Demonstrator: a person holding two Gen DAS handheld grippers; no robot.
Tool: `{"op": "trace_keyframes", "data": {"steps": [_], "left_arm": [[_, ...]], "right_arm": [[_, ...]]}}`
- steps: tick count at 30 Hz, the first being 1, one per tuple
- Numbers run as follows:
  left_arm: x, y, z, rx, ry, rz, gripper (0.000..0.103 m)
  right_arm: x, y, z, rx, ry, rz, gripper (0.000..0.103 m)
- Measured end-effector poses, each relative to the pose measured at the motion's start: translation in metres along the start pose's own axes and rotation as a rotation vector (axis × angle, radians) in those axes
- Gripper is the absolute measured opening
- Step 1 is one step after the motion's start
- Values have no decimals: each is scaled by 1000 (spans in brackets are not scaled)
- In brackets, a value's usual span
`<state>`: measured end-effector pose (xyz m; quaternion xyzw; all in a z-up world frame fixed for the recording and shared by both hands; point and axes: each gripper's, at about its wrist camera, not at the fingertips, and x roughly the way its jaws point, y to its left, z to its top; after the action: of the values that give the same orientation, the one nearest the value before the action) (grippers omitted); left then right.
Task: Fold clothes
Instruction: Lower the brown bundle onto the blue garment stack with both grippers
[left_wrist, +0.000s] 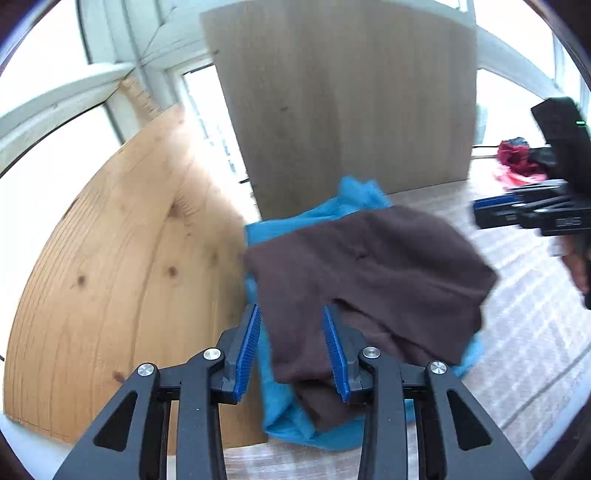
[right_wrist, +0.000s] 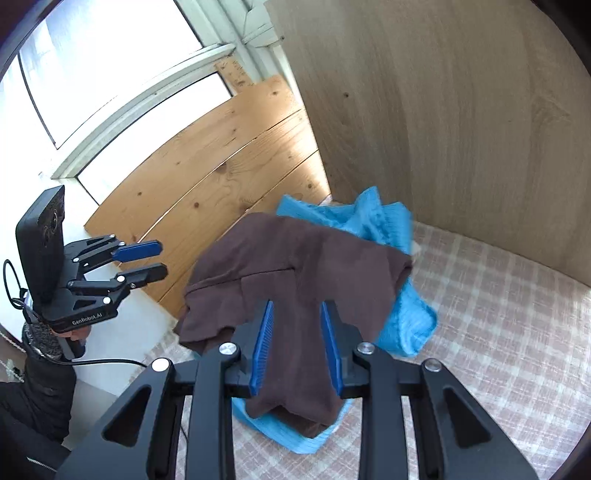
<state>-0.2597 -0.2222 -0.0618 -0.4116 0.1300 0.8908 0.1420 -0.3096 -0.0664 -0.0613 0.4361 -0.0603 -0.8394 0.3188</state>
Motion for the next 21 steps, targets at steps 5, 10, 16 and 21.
{"op": "trace_keyframes", "data": {"steps": [5, 10, 16, 21], "left_arm": [[59, -15, -32, 71, 183, -14, 32], [77, -2, -42, 26, 235, 0, 32], [21, -3, -4, 4, 84, 45, 31], [46, -5, 35, -29, 38, 42, 32]], "right_arm": [[56, -5, -36, -23, 150, -31, 27], [71, 0, -47, -72, 192, -55, 27], [19, -15, 6, -1, 19, 14, 27], [49, -51, 42, 65, 13, -29, 27]]}}
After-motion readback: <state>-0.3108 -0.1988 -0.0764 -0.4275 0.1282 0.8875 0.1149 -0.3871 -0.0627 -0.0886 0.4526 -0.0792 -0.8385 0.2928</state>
